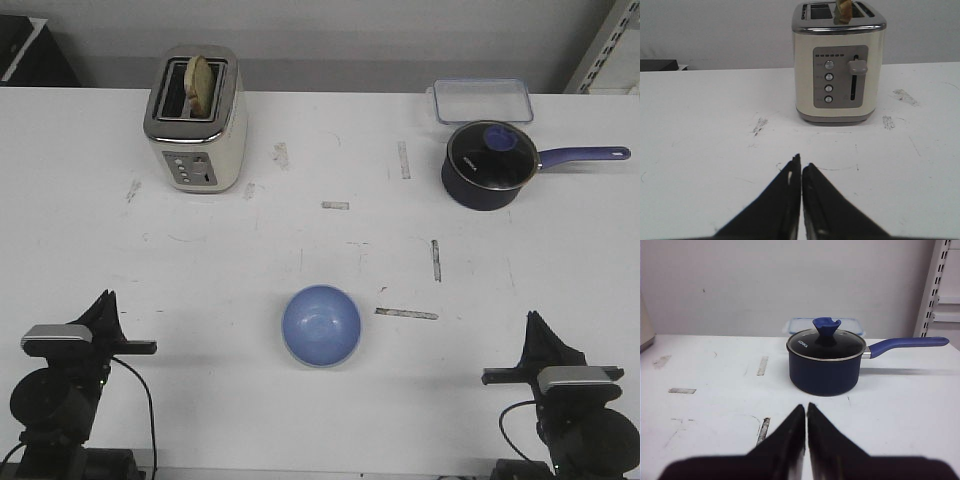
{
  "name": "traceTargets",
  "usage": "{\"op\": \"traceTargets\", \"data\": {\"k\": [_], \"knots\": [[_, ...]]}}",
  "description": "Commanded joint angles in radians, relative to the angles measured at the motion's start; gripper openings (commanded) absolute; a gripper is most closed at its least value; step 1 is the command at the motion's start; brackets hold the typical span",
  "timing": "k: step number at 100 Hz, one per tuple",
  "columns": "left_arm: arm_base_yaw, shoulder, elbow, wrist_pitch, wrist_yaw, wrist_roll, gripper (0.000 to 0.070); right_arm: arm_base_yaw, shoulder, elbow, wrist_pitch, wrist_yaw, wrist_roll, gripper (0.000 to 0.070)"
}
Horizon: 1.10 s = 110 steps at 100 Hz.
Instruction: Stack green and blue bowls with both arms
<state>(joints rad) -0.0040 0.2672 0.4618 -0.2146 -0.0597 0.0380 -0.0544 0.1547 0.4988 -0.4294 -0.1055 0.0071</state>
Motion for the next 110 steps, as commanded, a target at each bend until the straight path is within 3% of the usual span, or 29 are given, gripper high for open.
{"op": "traceTargets", "data": {"k": [1, 14, 43, 110], "knots": [[0.001, -0.027, -0.045, 0.032, 0.008, -0.004, 0.0001, -0.001, -0.004, 0.006, 0.010, 0.001, 0.003, 0.0000], [0.001, -0.116, -0.187, 0.124, 0.069, -0.003, 0.0001, -0.001, -0.004, 0.006, 0.010, 0.001, 0.003, 0.0000], [0.001, -0.264, -0.449, 0.275, 0.071, 0.003, 0.0001, -0.001, -0.004, 0.006, 0.010, 0.001, 0.003, 0.0000], [0.001, -0.264, -0.449, 0.245, 0.086, 0.003, 0.0001, -0.001, -0.004, 0.006, 0.010, 0.001, 0.003, 0.0000]]}}
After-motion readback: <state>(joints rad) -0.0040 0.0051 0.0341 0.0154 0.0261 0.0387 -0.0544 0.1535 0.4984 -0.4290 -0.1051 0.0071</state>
